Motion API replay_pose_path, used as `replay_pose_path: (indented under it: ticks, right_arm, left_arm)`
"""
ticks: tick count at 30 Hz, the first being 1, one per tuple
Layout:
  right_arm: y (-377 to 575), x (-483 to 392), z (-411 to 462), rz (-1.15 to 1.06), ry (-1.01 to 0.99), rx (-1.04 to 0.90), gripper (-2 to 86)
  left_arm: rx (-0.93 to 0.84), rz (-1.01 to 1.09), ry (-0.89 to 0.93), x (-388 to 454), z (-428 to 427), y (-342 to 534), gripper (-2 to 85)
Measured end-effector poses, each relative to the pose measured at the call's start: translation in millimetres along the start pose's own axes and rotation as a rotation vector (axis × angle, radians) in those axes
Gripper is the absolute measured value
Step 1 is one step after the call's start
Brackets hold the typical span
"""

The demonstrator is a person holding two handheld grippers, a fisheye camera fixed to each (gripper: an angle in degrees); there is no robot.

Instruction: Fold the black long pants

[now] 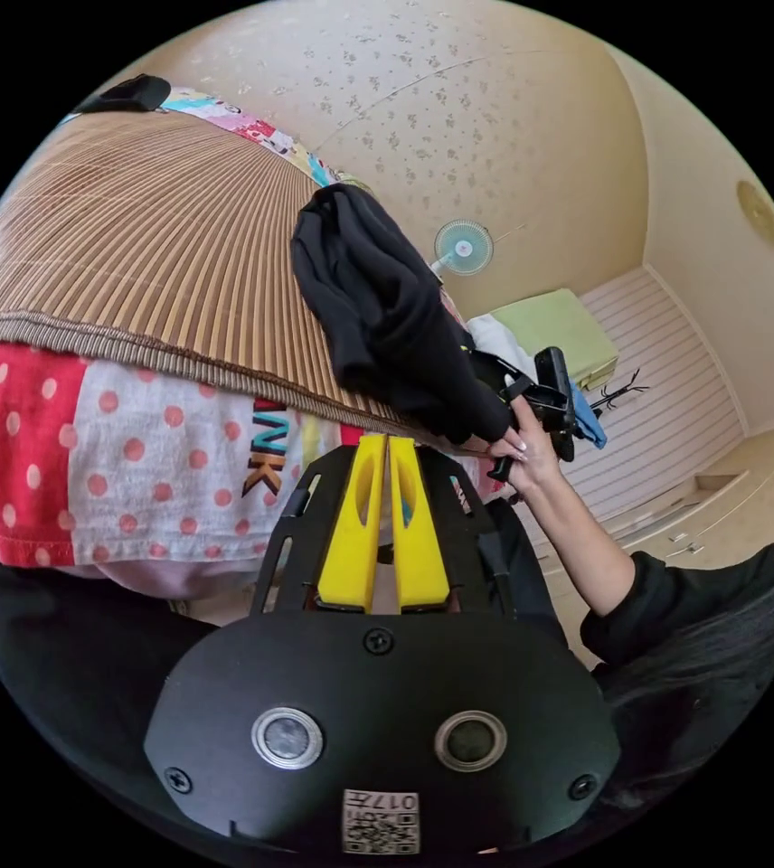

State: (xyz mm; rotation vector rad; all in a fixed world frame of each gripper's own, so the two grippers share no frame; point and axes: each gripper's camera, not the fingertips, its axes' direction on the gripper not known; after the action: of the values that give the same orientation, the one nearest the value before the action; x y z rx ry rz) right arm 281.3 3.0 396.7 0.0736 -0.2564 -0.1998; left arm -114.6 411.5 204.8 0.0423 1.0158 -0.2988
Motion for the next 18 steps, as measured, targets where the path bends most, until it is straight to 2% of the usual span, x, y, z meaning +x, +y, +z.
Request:
replay_pose_path:
  ticks: [6, 11, 14, 18]
  right_arm:
    - [-115, -100, 97, -0.245, 0.102, -0.146, 10.9]
    - [-212, -260, 231, -0.489, 0.173, -0.308, 9.1]
    - [-219, -347, 282, -0.668, 0.123, -0.437, 8.0]
    - [-193, -381, 286, -0.742, -0.033, -0.497, 2.8]
  left_arm:
    - [0.053, -0.053, -0.023, -19, -22, -4, -1.0]
    - [0.084, -0.023, 0.020, -30, -32, -6, -1.0]
    - [0.083, 0.014, -0.006, -27, -35, -6, -1.0]
    - [0.080, 0.031, 0.004, -31, -39, -7, -1.0]
